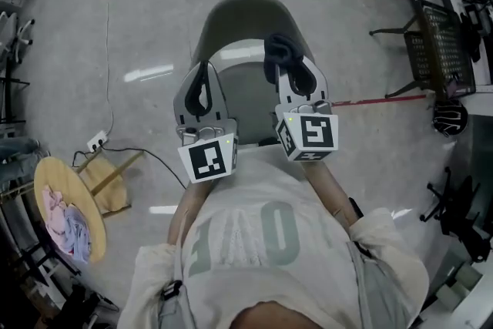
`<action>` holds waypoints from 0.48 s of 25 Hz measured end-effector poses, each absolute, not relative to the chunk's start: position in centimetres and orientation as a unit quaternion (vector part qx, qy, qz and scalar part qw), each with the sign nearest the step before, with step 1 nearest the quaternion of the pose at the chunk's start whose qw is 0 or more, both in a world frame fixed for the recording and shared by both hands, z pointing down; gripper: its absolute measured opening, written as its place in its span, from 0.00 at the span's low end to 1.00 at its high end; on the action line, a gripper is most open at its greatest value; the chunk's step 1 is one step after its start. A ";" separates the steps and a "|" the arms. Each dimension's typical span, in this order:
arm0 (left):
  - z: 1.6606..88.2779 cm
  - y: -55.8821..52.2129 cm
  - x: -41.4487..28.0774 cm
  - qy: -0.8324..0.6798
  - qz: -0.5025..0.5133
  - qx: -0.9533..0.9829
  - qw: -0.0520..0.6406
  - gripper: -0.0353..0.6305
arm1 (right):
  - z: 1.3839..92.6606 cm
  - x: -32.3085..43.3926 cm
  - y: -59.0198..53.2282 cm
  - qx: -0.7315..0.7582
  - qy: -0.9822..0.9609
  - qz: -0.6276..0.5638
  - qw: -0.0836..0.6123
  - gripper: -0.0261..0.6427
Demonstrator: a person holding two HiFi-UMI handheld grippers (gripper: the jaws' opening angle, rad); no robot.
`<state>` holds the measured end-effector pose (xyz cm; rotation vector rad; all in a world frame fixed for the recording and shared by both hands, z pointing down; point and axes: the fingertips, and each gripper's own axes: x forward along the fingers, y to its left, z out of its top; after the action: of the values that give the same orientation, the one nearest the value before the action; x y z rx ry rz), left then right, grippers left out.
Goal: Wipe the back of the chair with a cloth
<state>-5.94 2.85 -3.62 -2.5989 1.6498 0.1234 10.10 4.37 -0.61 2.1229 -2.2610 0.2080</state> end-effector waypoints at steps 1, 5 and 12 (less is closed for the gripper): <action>-3.6 2.9 -6.2 0.537 0.039 -0.842 0.031 0.08 | -0.6 9.7 4.5 0.682 -0.729 0.059 0.023 0.13; -3.8 2.5 -7.1 0.537 0.046 -0.842 0.029 0.08 | -0.6 8.0 4.6 0.678 -0.733 0.049 0.029 0.13; -4.2 1.8 -6.8 0.527 0.048 -0.848 0.027 0.08 | -1.3 6.5 4.7 0.669 -0.742 0.038 0.025 0.13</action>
<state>-6.85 1.83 -4.23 -2.6194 1.6268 0.1482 6.46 4.66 -1.35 2.0698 -2.2947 0.1170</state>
